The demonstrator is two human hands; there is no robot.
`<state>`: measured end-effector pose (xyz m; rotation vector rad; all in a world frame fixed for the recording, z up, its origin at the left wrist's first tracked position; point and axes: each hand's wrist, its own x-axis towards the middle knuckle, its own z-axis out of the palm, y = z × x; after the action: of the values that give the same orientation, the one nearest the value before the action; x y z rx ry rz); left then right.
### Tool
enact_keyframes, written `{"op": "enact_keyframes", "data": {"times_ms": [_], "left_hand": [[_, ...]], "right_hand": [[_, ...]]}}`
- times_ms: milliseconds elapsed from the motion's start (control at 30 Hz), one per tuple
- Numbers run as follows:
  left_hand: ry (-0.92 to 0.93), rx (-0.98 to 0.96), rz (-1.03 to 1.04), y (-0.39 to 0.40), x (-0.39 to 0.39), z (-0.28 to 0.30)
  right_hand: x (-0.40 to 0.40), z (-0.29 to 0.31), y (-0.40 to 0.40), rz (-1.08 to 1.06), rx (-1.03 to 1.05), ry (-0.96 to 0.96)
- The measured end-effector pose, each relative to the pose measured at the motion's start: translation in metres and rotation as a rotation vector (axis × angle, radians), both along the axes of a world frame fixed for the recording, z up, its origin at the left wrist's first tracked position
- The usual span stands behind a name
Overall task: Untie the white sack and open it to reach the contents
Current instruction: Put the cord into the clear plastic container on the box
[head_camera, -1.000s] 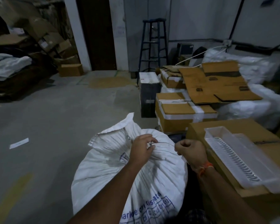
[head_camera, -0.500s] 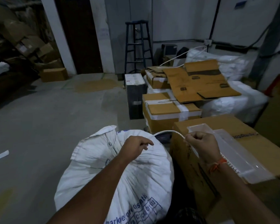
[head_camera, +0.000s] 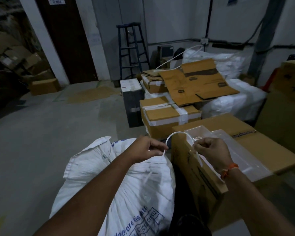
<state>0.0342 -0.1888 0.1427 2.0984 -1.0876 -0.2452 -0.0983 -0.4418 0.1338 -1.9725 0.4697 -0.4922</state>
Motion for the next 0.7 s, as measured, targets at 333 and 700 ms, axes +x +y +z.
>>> {"op": "enact_keyframes", "data": {"times_ms": [333,700], "left_hand": [[-0.176,-0.004,0.082,-0.085,0.015,0.006],[-0.307,0.393,0.137,-0.209,0.021,-0.010]], "right_hand": [[-0.011,0.001,-0.053,-0.077,-0.295,0.060],[0.015,-0.034,-0.112,-0.169,-0.562,0.384]]}}
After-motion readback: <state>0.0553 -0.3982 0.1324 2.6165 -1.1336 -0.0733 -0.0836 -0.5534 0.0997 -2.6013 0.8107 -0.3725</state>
